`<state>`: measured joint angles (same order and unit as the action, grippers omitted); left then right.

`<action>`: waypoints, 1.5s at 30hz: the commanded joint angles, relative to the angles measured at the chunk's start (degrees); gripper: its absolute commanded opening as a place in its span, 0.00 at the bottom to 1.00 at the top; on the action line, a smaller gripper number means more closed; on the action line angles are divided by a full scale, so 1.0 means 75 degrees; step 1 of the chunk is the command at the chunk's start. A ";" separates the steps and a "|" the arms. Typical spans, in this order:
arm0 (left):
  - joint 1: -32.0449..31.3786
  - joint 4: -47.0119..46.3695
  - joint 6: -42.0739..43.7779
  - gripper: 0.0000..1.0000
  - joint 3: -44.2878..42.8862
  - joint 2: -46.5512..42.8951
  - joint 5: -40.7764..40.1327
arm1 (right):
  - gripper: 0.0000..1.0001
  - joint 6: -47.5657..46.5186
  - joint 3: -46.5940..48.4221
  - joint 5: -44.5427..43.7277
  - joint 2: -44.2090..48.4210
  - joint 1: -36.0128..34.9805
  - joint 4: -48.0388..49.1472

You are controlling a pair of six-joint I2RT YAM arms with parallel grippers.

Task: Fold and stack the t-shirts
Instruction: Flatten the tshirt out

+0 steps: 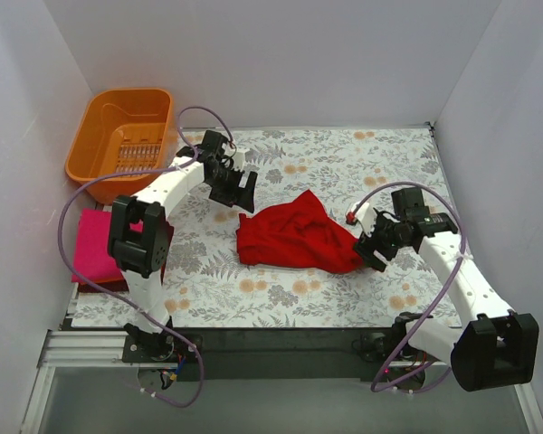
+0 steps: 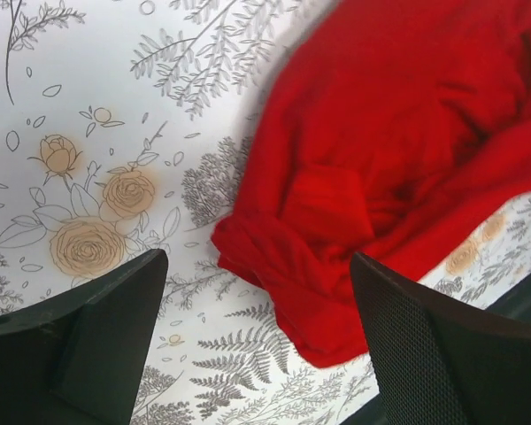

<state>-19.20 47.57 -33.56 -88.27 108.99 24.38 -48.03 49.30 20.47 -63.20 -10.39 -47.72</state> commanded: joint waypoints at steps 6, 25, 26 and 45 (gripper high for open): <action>-0.0018 0.0865 -0.0552 0.86 -0.0759 0.0738 0.0194 | 0.86 -0.1728 -0.1744 -0.0807 0.0726 0.0354 0.1311; 0.0274 0.0748 -0.0482 0.15 -0.1321 0.1101 0.0300 | 0.26 -0.0967 -0.2085 -0.0034 -0.1510 0.0917 0.3340; 0.0333 0.0701 -0.0482 0.08 -0.1332 0.1066 0.0300 | 0.12 -0.0979 -0.2038 -0.0069 -0.1534 0.0998 0.3328; 0.1552 -0.1067 0.1600 0.00 -0.3926 -0.0524 0.1728 | 0.01 -0.1247 0.2743 -0.0245 -0.1149 0.2486 0.1946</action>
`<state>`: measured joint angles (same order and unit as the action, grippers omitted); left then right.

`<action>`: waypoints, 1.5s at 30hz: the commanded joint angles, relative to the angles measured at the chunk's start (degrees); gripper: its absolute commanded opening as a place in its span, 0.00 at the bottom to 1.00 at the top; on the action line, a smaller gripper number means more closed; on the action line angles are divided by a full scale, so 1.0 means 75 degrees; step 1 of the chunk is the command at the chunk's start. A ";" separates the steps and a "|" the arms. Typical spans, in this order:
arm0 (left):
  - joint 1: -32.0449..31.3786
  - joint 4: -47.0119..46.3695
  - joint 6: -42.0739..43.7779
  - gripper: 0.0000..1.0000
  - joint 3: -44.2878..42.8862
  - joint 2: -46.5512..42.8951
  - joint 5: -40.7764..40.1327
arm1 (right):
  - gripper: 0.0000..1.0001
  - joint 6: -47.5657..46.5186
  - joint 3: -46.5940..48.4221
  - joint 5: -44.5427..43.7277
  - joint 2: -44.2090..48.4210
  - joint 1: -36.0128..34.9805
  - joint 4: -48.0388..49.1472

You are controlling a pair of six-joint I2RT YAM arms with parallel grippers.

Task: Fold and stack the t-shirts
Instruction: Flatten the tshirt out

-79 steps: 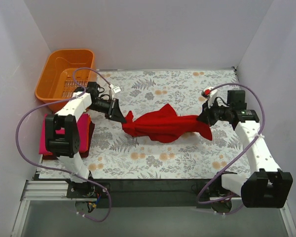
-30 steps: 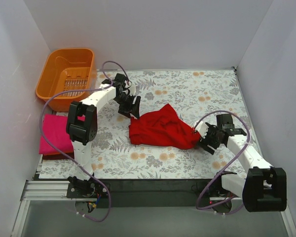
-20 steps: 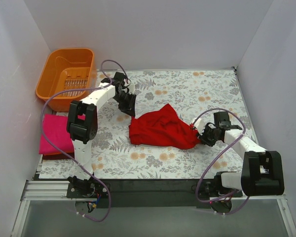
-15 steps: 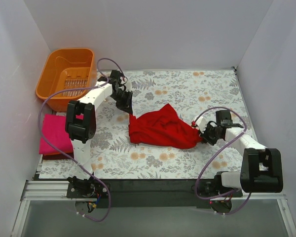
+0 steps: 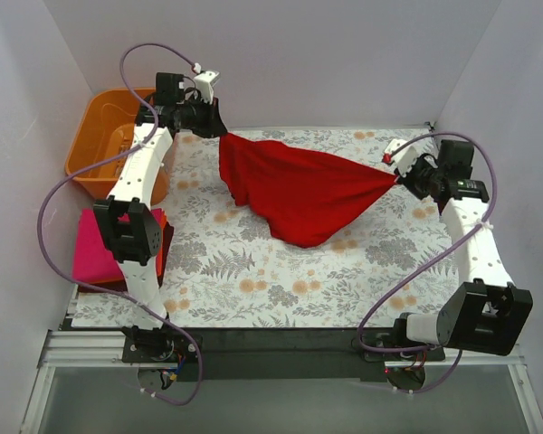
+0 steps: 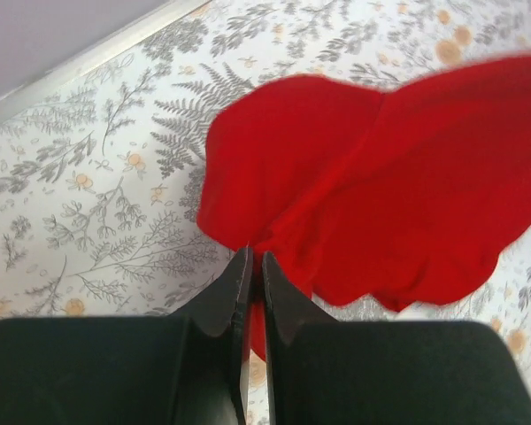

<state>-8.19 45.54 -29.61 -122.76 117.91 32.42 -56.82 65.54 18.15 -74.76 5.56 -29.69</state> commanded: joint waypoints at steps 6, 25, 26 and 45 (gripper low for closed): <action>0.0178 0.0664 0.5148 0.00 0.4772 -0.4499 0.2226 | 0.01 -0.1935 -0.1232 -0.0088 0.1728 0.0571 -0.1009; -0.0583 0.0529 0.4515 0.47 0.9009 -0.5587 0.1526 | 0.01 -0.4471 -0.4167 -0.0486 0.3569 -0.0179 -0.3799; -0.0712 0.0247 0.4081 0.47 0.8893 -0.5109 0.1026 | 0.01 -0.4378 -0.4238 -0.0603 0.3570 -0.0179 -0.3787; -0.0853 -0.0914 0.0385 0.38 0.6136 -0.1178 -0.0889 | 0.01 -0.3534 -0.3887 -0.0674 0.3230 -0.0203 -0.3740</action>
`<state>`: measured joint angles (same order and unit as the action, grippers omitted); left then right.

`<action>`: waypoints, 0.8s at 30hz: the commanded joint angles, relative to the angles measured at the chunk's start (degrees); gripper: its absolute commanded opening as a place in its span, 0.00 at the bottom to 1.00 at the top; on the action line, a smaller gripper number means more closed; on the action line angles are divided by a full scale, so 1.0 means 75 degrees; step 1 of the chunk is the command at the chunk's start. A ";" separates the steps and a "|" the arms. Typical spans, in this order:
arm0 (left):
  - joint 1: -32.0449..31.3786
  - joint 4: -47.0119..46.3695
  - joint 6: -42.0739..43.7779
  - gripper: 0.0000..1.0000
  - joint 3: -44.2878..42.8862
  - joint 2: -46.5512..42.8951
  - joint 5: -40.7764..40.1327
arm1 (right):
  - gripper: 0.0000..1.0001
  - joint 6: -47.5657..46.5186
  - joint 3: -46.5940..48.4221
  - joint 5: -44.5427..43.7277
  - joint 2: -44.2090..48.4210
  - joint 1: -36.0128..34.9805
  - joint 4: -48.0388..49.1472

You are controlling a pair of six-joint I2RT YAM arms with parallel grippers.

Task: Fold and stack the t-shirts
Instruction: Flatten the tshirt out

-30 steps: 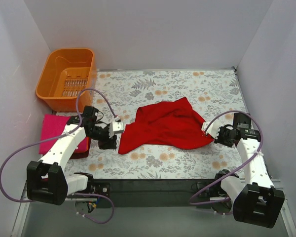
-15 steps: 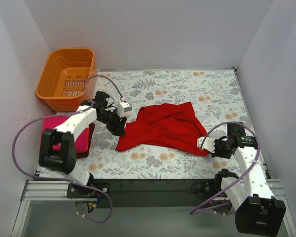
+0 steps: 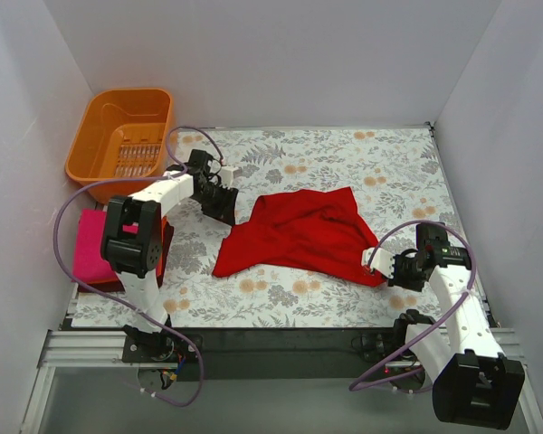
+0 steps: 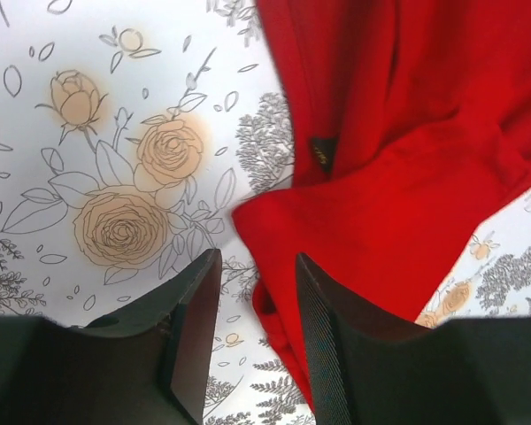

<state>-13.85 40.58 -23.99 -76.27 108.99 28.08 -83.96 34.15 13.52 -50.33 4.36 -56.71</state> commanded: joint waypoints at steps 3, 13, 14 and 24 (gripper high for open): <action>-0.0380 -0.0757 -0.0446 0.40 0.0382 -0.0129 -0.1117 | 0.01 0.0179 0.0333 -0.0045 -0.0133 -0.0042 -0.0126; -0.1048 -0.1543 -0.0493 0.47 0.1204 -0.0118 -0.2382 | 0.01 0.0461 0.0579 -0.0021 -0.0426 -0.0042 -0.0115; -0.1176 -0.1566 -0.0493 0.47 0.1286 -0.0083 -0.2523 | 0.01 0.0484 0.0591 -0.0033 -0.0438 -0.0042 -0.0115; -0.1716 -0.1754 -0.0598 0.00 0.1966 0.0222 -0.3567 | 0.01 0.0988 0.1013 -0.0033 -0.0836 -0.0042 -0.0091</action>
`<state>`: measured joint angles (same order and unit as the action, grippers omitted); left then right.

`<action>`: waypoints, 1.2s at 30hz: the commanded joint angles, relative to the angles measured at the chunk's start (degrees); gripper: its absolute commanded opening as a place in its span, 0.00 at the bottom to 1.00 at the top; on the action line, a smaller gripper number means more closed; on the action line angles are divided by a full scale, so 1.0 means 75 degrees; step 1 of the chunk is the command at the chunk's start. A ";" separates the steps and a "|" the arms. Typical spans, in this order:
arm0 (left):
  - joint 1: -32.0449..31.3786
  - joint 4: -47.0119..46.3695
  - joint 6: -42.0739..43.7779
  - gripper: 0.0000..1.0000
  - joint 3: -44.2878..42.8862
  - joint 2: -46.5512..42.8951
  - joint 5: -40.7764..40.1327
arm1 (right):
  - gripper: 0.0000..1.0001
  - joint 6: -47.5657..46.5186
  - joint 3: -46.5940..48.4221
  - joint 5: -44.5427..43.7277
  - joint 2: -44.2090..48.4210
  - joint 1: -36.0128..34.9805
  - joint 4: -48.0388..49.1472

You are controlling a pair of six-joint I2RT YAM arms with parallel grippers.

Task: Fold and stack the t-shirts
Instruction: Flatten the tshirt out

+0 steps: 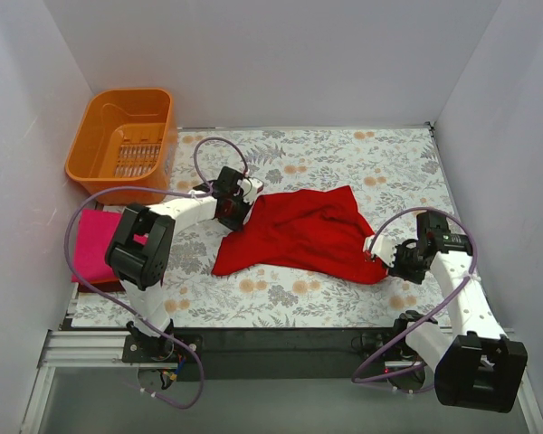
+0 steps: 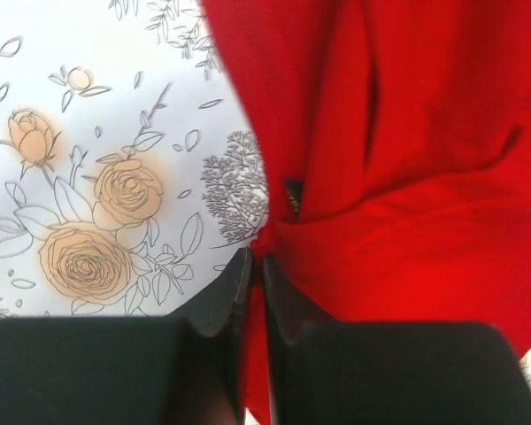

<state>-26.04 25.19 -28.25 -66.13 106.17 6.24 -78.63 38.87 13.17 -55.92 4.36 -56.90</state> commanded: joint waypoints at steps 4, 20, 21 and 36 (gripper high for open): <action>0.0178 0.0251 0.0180 0.00 0.0253 0.0130 -0.0656 | 0.01 0.0592 0.0652 0.0037 -0.0289 -0.0042 0.0029; 0.1867 0.1352 0.0732 0.00 -0.2985 -0.0855 0.0376 | 0.01 0.0910 0.2188 0.0435 -0.2058 -0.0393 0.0275; 0.1878 0.1317 0.0743 0.00 -0.2926 -0.0844 0.0352 | 0.09 0.0887 0.2153 0.0459 -0.2152 -0.0545 0.0240; 0.1984 0.1340 0.0720 0.00 -0.3628 0.0328 0.0094 | 0.78 0.1566 0.3476 0.1126 -0.3758 0.0039 -0.0626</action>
<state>-11.46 34.81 -23.42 -89.91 108.57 7.53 -67.94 60.99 17.30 -85.45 3.77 -57.54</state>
